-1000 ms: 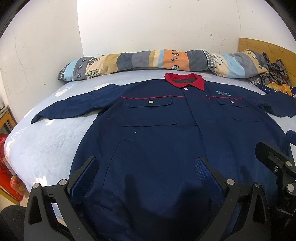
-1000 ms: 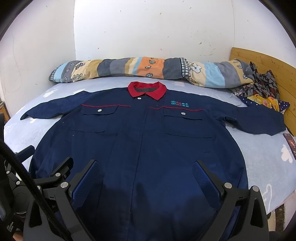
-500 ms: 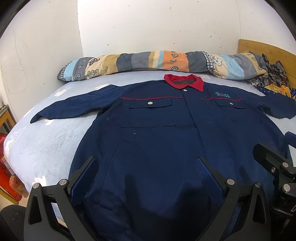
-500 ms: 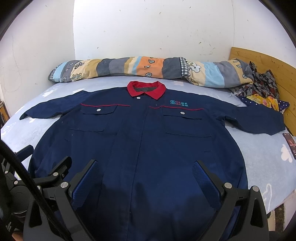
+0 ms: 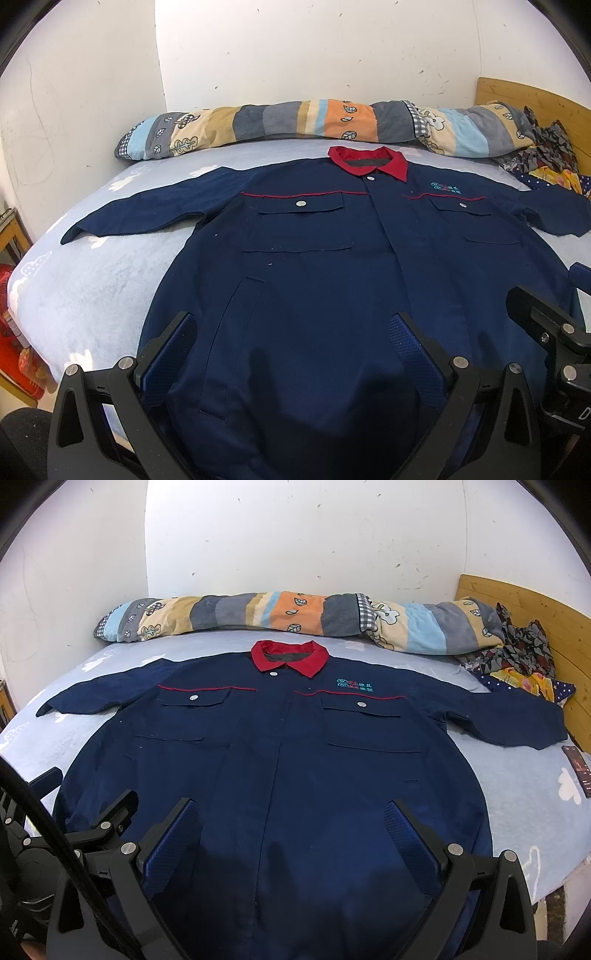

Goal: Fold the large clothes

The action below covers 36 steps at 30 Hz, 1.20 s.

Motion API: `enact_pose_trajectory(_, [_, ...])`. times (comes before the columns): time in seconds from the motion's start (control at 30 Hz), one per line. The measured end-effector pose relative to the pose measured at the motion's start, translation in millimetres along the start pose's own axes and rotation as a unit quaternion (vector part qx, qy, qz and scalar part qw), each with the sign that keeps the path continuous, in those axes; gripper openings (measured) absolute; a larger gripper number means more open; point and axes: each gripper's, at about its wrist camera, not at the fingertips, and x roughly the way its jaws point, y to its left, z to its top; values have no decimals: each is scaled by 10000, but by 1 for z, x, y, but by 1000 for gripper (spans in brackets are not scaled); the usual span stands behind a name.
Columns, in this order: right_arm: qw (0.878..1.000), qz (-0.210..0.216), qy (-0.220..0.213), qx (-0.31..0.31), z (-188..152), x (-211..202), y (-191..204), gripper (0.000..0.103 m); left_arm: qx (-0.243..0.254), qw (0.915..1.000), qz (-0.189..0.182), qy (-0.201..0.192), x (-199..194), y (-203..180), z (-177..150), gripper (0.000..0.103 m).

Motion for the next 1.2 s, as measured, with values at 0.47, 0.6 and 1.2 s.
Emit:
enact_pose_trajectory(0.47, [9999, -109, -30, 88, 1, -1, -6, 102, -22, 10000, -5, -29, 1, 0, 1, 103])
enact_pose_trajectory(0.6, [9998, -113, -4, 159, 1, 0, -11, 102, -33, 10000, 1, -43, 0, 1, 1, 103])
enact_pose_trajectory(1.2, [9975, -415, 28, 563, 36, -13, -59, 102, -75, 9994, -100, -309, -5, 3, 38, 103])
